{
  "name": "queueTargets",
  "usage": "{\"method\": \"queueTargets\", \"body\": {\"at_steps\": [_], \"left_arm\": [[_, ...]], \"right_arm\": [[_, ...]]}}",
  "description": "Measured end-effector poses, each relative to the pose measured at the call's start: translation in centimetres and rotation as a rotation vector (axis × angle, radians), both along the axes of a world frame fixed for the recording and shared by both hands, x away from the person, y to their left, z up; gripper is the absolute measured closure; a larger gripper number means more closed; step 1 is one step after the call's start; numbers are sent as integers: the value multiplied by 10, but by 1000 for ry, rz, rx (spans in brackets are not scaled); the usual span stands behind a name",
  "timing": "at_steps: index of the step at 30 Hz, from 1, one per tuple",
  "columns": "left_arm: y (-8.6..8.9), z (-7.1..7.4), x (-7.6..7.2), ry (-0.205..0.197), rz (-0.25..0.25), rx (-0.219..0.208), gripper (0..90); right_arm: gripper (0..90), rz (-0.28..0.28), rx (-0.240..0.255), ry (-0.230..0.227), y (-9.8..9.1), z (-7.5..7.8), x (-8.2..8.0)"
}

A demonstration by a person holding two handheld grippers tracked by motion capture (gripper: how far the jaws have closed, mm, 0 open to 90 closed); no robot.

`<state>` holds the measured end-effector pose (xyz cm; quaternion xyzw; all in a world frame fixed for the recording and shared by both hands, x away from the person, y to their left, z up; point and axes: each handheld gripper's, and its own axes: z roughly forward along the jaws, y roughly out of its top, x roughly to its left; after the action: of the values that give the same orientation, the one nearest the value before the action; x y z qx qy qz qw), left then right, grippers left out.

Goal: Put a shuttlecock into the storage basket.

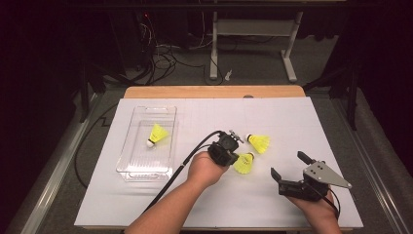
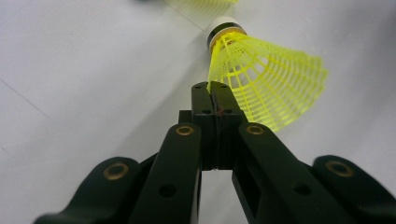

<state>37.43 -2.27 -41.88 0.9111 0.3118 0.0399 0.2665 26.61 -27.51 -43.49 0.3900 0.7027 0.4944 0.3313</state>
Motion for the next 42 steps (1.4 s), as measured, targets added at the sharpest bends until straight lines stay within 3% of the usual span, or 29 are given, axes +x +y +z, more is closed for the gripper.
{"method": "queueTargets", "body": {"at_steps": [23,42], "left_arm": [[23,20,-5,-20,-33,17,900],[37,28,-8,-2,-63,26,900]], "right_arm": [[0,2,-7,7,1,-2,1],[0,1,-6,5,1,-1,0]]}}
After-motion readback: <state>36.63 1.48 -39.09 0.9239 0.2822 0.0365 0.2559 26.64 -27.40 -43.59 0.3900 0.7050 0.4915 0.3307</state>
